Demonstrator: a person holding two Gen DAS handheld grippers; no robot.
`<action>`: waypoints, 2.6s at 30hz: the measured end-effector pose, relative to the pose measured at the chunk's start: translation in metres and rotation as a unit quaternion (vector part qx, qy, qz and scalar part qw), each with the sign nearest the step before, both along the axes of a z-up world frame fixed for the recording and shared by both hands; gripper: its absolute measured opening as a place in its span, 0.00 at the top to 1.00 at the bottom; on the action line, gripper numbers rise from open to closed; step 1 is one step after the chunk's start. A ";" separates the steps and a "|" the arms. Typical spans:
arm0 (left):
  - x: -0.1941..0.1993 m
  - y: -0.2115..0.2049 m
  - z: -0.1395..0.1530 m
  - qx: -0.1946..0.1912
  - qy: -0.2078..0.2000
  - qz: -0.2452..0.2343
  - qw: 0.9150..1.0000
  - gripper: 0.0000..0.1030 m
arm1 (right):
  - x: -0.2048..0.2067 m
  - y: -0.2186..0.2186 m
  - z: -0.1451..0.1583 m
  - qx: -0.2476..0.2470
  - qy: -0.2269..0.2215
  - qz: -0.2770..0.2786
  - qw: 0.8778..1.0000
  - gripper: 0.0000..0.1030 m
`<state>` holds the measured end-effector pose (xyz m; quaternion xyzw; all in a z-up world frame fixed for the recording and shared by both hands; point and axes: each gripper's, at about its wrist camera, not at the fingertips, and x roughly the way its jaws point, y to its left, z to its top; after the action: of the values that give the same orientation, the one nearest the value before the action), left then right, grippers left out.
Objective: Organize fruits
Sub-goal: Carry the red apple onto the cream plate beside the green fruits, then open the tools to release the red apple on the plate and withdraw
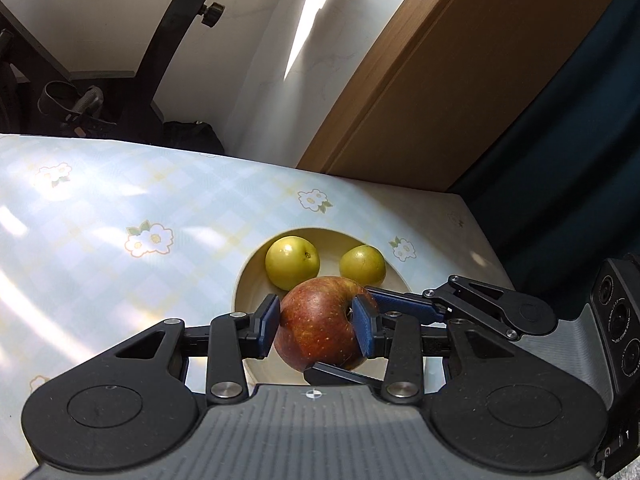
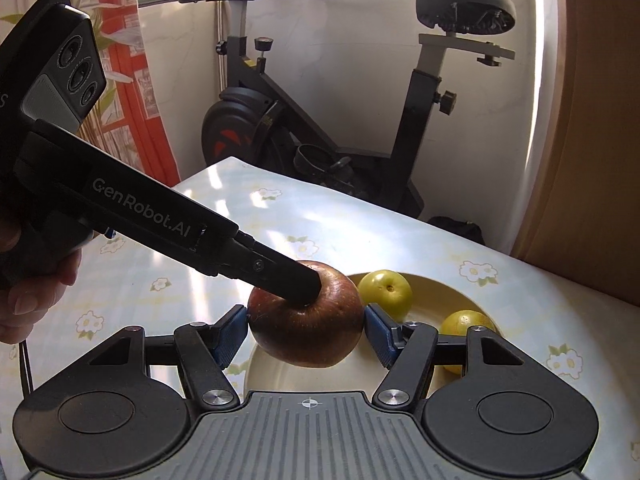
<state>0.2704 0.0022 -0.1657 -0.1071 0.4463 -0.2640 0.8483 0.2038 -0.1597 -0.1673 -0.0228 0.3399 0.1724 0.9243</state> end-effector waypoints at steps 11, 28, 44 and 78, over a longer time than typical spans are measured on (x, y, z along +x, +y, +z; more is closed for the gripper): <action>0.023 -0.003 -0.025 0.013 0.026 0.010 1.000 0.60 | 0.020 0.004 -0.024 -0.007 0.021 0.007 1.000 0.42; 0.024 -0.003 -0.024 0.027 0.006 0.030 0.999 0.60 | 0.024 0.017 -0.024 -0.037 0.006 -0.011 0.999 0.41; 0.000 -0.009 -0.006 0.075 -0.028 0.043 0.996 0.60 | -0.023 -0.008 0.006 -0.014 -0.015 -0.030 0.999 0.41; -0.151 0.001 0.018 0.125 -0.082 0.058 0.987 0.60 | -0.150 -0.056 -0.007 0.013 0.034 -0.183 0.982 0.51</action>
<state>0.1197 0.0036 -0.1477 -0.0040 0.3979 -0.1645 0.9026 0.0543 -0.2155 -0.1744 0.0582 0.3676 0.0053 0.9281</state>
